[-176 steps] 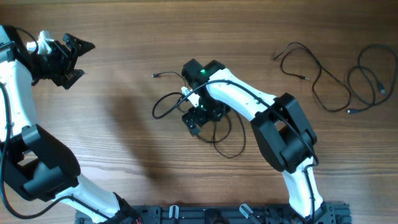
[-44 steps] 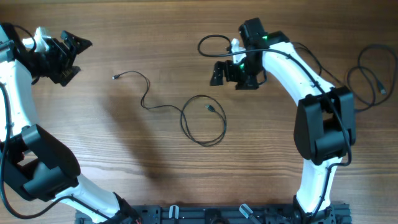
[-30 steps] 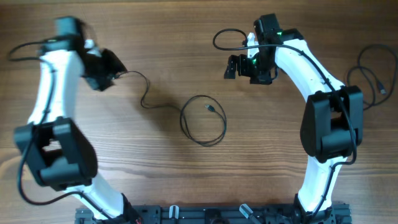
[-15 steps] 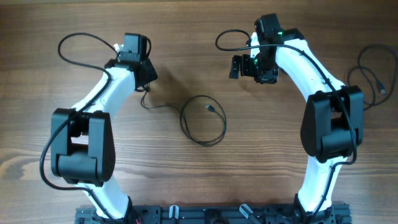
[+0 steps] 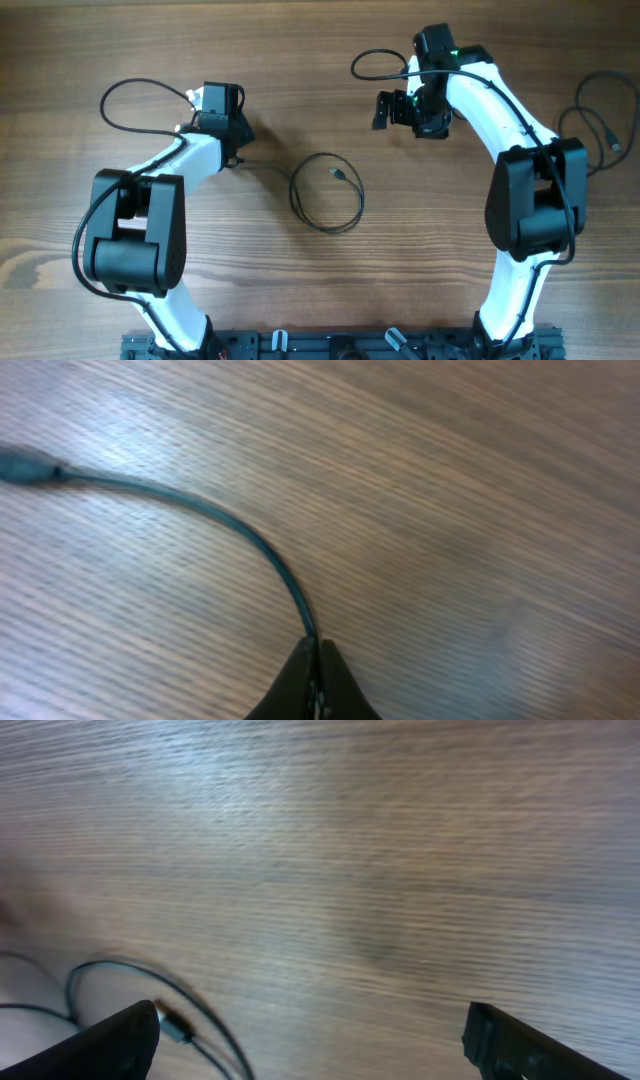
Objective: Untangle cables
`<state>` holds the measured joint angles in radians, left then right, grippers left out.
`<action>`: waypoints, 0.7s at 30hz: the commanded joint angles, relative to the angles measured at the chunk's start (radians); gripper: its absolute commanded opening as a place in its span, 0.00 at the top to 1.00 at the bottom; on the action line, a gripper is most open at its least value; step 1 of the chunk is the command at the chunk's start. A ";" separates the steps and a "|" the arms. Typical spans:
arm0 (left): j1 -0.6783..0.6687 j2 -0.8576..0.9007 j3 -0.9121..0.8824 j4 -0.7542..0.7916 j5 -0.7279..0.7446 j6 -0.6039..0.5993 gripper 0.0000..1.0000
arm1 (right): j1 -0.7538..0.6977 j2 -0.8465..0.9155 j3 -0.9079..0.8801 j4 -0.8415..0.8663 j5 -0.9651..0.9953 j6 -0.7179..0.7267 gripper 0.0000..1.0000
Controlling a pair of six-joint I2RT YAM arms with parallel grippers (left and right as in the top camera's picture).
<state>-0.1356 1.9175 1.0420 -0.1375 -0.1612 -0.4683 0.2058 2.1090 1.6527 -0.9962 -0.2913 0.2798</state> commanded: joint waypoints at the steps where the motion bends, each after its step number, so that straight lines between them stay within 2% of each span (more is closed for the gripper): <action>1: 0.003 -0.003 0.025 0.029 0.187 0.106 0.96 | 0.004 -0.035 -0.083 -0.056 -0.261 0.043 0.20; 2: 0.003 -0.009 0.039 0.022 0.204 0.106 0.96 | 0.011 -0.035 -0.106 -0.064 -0.307 0.043 0.29; 4: 0.003 -0.021 0.069 0.011 0.251 0.106 0.96 | 0.031 -0.035 -0.154 -0.067 -0.346 0.047 0.53; 6: 0.004 -0.033 0.100 0.010 0.351 0.122 0.96 | 0.055 -0.035 -0.219 -0.061 -0.343 0.111 0.73; 7: 0.005 -0.035 0.114 0.010 0.406 0.125 0.96 | 0.066 -0.035 -0.253 -0.051 -0.343 0.153 0.78; 12: 0.037 -0.040 0.171 0.005 0.675 0.124 0.96 | 0.119 -0.035 -0.412 0.045 -0.374 0.352 0.91; 15: 0.072 -0.040 0.186 0.003 0.807 0.120 0.96 | 0.148 -0.035 -0.488 0.189 -0.438 0.434 0.92; 17: 0.099 -0.040 0.190 -0.024 0.777 0.116 0.96 | 0.168 -0.035 -0.517 0.288 -0.450 0.480 0.92; 21: 0.145 -0.037 0.190 -0.127 0.553 0.113 0.83 | 0.193 -0.035 -0.522 0.389 -0.443 0.492 0.91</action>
<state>-0.0353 1.9007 1.2205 -0.2005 0.5190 -0.3645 0.3645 2.0434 1.1652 -0.6518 -0.7231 0.6880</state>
